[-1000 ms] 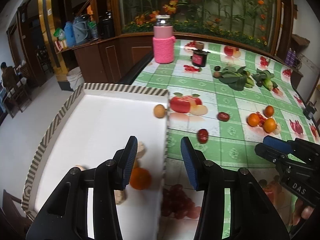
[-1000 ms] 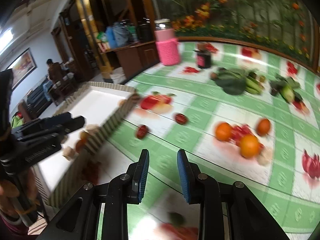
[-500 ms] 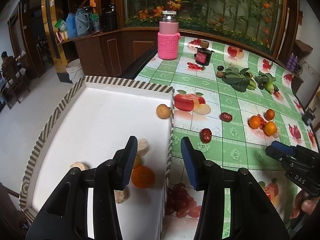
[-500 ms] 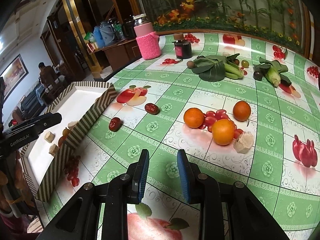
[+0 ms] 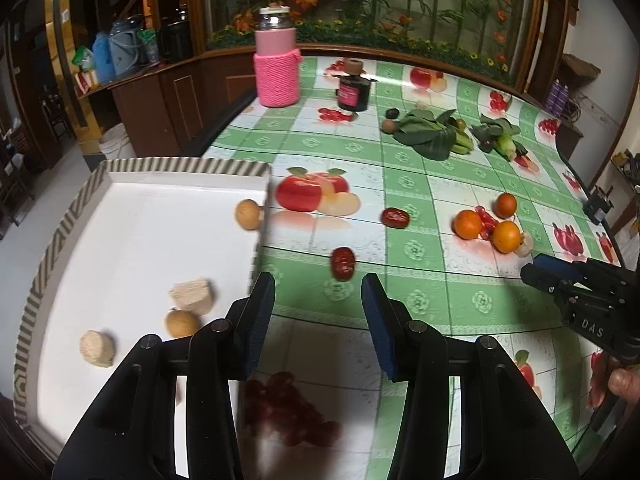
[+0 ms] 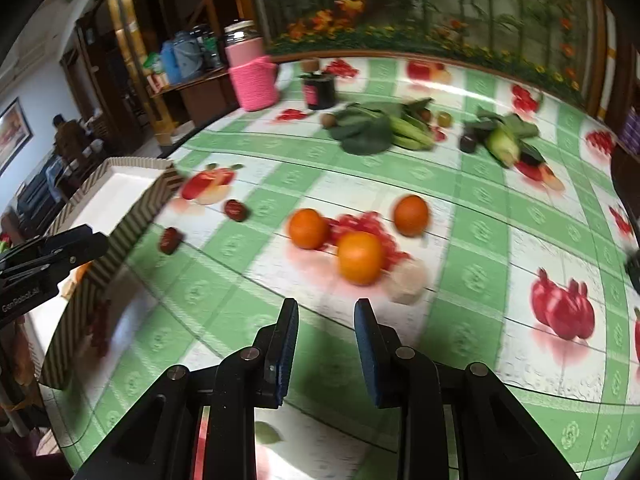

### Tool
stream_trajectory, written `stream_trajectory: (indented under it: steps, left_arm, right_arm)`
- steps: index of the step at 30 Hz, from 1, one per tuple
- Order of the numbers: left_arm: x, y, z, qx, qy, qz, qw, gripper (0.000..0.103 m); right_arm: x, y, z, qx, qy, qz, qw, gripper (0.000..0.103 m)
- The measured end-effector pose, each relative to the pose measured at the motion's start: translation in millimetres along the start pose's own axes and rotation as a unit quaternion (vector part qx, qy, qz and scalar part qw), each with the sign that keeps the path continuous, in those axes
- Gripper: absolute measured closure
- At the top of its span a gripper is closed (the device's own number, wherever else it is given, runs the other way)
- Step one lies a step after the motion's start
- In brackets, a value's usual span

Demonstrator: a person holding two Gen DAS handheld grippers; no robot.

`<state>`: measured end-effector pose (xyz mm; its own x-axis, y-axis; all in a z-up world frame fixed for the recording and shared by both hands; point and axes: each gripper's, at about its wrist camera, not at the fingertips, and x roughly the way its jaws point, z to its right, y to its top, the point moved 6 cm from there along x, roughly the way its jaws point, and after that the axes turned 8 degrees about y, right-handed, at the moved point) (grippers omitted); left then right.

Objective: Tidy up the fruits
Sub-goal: 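Move both open tools back over the fruit on the tablecloth, then grasp a red date with left tool while right tool grasps an orange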

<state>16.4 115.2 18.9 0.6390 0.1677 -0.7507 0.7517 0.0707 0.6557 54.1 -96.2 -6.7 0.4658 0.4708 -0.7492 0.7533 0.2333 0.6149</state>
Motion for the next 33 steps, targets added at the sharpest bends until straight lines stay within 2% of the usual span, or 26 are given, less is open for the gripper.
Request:
stream_trajectory:
  steps: [7, 9, 13, 19, 22, 33]
  left_arm:
    - [22.1, 0.5, 13.1, 0.002, -0.011, -0.033, 0.9994, 0.058]
    - [24.5, 2.1, 11.3, -0.001, -0.013, -0.037, 0.9992, 0.058]
    - [27.7, 7.8, 5.5, -0.007, -0.004, -0.034, 0.9994, 0.058]
    - [36.9, 9.6, 7.3, -0.001, -0.008, -0.045, 0.9990, 0.058]
    - [41.7, 9.9, 9.9, 0.003, -0.007, -0.048, 0.9988, 0.058]
    - [65.6, 3.7, 24.7, 0.025, -0.004, -0.076, 0.9968, 0.058]
  right_arm:
    - [6.2, 11.5, 18.6, 0.017, 0.007, 0.011, 1.000, 0.069]
    - [11.6, 15.4, 18.1, 0.010, 0.001, 0.005, 1.000, 0.069]
    - [6.7, 25.4, 12.4, -0.016, -0.007, 0.018, 1.000, 0.068]
    - [19.7, 34.3, 11.0, -0.052, -0.021, -0.001, 0.998, 0.068]
    - [33.6, 32.6, 11.7, -0.066, -0.024, -0.027, 0.997, 0.068]
    - [43.4, 29.7, 10.1, -0.086, -0.035, -0.025, 0.995, 0.071]
